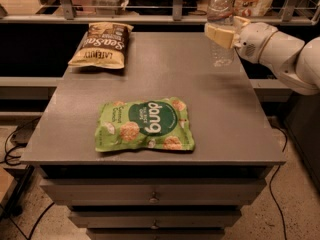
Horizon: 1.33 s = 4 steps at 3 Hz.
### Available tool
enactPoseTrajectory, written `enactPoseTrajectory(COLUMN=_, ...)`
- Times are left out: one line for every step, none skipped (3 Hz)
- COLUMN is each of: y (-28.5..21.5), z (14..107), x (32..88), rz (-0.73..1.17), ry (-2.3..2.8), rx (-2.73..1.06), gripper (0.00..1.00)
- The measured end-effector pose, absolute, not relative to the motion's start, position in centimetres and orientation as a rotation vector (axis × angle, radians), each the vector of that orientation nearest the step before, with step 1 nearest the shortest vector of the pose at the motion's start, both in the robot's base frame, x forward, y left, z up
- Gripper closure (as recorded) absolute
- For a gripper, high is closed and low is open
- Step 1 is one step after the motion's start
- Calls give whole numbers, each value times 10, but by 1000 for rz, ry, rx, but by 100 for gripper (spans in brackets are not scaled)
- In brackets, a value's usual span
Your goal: Place water bottle upright
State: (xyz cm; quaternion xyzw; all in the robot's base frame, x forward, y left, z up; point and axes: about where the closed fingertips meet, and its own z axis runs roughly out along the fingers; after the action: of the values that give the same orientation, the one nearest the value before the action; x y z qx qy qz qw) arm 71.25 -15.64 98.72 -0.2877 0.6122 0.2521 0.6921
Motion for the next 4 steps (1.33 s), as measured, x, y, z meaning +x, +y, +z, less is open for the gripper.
enactPoseTrajectory(y=-165, z=978, x=715, rz=581, ry=1337, rx=-620, gripper=100)
enactPoseTrajectory(y=-171, z=968, x=716, rz=562, ry=1317, rx=-618, gripper=100)
enactPoseTrajectory(y=-176, z=959, x=717, rz=538, ry=1297, rx=-613, gripper=100)
enactPoseTrajectory(y=-181, z=945, x=720, rz=521, ry=1258, rx=-585, gripper=100)
